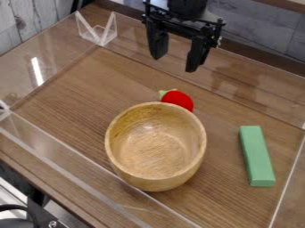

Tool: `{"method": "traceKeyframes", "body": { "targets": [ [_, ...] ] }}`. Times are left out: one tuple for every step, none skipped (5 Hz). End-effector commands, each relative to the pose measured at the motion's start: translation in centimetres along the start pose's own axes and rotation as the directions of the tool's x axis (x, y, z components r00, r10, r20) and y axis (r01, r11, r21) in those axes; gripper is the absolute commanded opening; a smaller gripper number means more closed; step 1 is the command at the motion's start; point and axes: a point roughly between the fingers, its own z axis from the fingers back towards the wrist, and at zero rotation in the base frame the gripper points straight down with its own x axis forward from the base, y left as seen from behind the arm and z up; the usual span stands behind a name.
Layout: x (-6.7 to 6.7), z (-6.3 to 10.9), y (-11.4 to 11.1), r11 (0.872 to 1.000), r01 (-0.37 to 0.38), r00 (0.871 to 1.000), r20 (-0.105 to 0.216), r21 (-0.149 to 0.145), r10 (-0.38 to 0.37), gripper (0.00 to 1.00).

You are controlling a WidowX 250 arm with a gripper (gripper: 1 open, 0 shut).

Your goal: Move the red fruit to the left

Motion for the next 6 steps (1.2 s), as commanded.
{"method": "traceKeyframes", "body": {
  "targets": [
    [0.7,-2.4,1.5,1.000,-0.018,1.000,-0.024,0.001,0.018,1.00],
    [2.2,-4.3,1.7,0.993,0.115,0.992,-0.050,0.015,-0.114,1.00],
    [3.4,-4.2,0.8,0.972,0.234,0.972,-0.026,0.037,-0.233,1.00],
    [3.9,-3.7,-0.2,0.948,0.315,0.949,-0.010,0.043,-0.315,1.00],
    [4.0,-3.4,0.2,0.949,0.312,0.950,0.001,0.054,-0.313,1.00],
    [4.2,-4.6,0.9,0.961,0.269,0.963,0.020,0.066,-0.270,1.00]
  ]
}}
